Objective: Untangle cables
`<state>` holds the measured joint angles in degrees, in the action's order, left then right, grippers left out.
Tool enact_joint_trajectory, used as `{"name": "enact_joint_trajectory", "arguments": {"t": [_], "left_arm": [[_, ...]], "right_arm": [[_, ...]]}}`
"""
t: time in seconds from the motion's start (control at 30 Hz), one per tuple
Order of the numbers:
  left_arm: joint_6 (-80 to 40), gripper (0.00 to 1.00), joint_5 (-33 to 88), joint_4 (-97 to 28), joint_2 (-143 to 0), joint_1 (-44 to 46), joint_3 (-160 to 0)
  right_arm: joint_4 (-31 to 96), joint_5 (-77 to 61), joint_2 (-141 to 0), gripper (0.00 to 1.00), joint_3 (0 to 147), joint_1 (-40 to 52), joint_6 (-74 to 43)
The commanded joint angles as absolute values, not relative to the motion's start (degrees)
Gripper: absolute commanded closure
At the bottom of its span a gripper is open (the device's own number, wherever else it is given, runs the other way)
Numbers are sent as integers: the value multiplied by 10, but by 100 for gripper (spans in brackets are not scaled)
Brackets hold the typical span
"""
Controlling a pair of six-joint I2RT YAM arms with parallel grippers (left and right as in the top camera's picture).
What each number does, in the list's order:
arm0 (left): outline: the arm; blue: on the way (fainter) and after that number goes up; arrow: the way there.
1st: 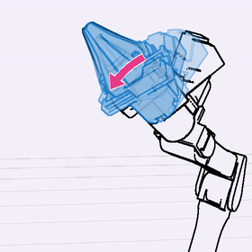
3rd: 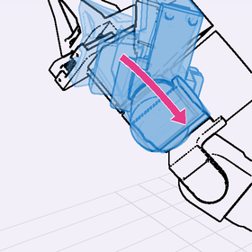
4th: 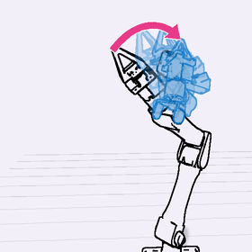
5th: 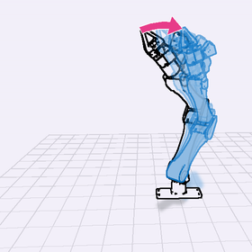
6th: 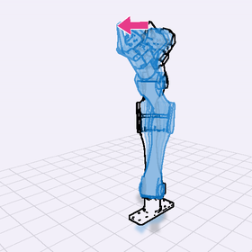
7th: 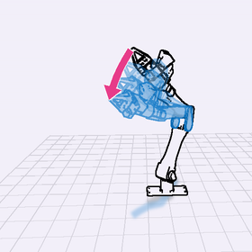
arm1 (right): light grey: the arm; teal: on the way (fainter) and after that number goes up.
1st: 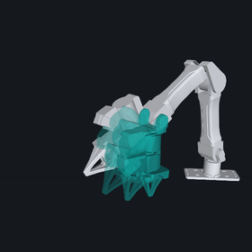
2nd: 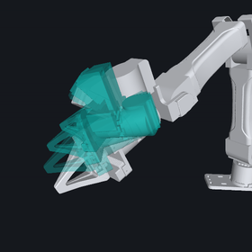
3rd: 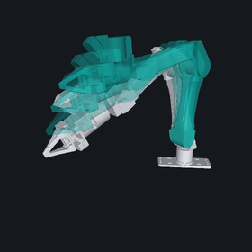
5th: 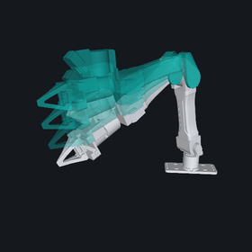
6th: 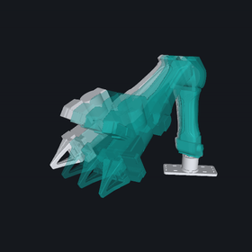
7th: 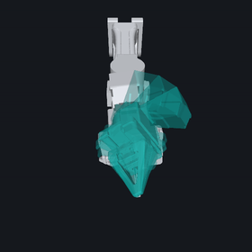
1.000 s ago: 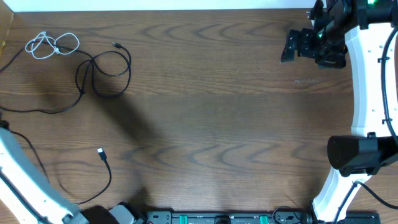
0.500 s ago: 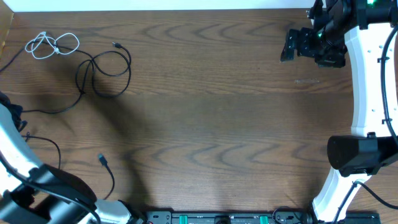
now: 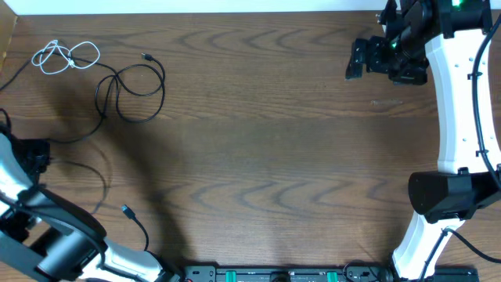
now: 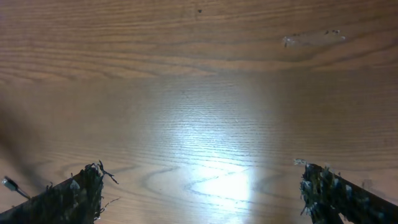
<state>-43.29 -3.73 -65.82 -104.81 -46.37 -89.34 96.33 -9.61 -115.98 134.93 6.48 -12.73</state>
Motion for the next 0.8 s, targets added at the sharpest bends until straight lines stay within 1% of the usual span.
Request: {"name": "enact_joint_trajectory", "arguments": {"t": [0.0, 0.1, 0.13, 0.17, 0.2, 0.23, 0.27, 0.37, 0.5, 0.6, 0.77], "left_arm": [[-414, 24, -17, -668, -1056, -464, -889], [-410, 24, -17, -676, -1056, -464, -889], [-404, 27, -17, -682, -1056, -464, -889], [-399, 38, -17, -688, -1056, -464, -889], [-393, 44, -17, -695, -1056, -464, -888], [-389, 45, -17, -704, -1056, -464, -887], [-387, 50, -17, -711, -1056, -464, -885], [-386, 51, -1, -730, -1056, -462, -869], [-365, 74, 95, -735, -1056, -455, -830], [-357, 74, 148, -734, -1056, -447, -790], [-358, 76, 150, -714, -1056, -436, -724]], "right_arm": [[962, -96, -1143, 1, 1351, 72, -119], [962, -96, -1143, 1, 1351, 72, -119], [962, -96, -1143, 1, 1351, 72, -119], [962, -96, -1143, 1, 1351, 72, -119], [962, -96, -1143, 1, 1351, 72, -119], [961, -96, -1143, 1, 1351, 72, -119], [960, -96, -1143, 1, 1351, 72, -119], [955, -96, -1143, 1, 1351, 72, -120], [952, -97, -1143, 1, 1351, 73, -120], [953, -96, -1143, 1, 1351, 76, -119], [953, -96, -1143, 1, 1351, 83, -119]]}}
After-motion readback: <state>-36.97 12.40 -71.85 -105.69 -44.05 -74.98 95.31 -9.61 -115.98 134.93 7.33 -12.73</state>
